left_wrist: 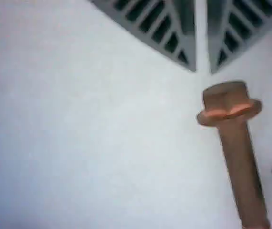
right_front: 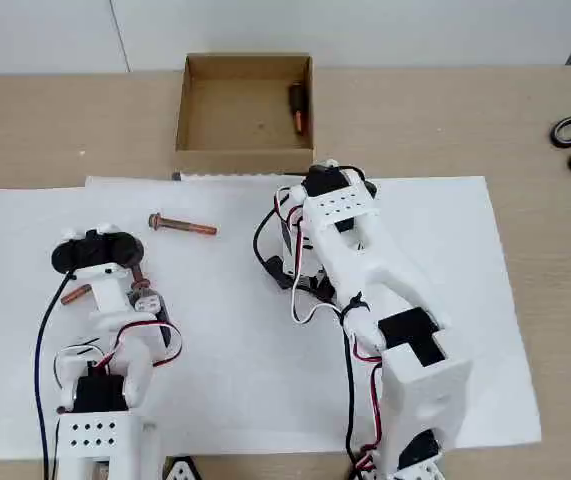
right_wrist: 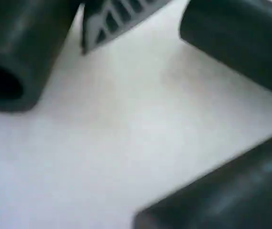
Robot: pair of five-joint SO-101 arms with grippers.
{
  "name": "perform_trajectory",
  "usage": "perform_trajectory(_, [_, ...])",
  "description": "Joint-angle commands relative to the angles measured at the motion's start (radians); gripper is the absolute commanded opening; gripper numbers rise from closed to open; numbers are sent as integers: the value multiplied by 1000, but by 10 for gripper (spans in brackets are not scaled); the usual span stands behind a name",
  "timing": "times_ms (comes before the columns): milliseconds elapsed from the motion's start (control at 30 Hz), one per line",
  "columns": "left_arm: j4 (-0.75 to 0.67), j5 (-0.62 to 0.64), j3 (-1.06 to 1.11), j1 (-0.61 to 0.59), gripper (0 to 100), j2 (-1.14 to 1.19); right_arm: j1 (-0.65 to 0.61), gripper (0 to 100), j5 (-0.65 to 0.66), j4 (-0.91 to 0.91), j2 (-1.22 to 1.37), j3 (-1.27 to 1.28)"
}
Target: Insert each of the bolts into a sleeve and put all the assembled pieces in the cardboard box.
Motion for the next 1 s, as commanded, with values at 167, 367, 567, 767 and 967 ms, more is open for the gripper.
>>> perform_trajectory(167, [-20, -2, -4, 2, 5, -9, 61, 20, 15, -1, -8, -29])
perform_trajectory(367, [-20, -5, -4, 2, 5, -9, 90, 3, 44, 42, -13, -72])
perform_trajectory(567, [-20, -6, -4, 3, 5, -9, 77, 3, 141, 174, -101, -264])
perform_trajectory(767, [-18, -6, -5, 11, 5, -9, 74, 3, 241, 183, -289, -261])
perform_trajectory(967, [213, -72, -306, 11, 5, 2, 93, 3, 279, 182, -486, -130])
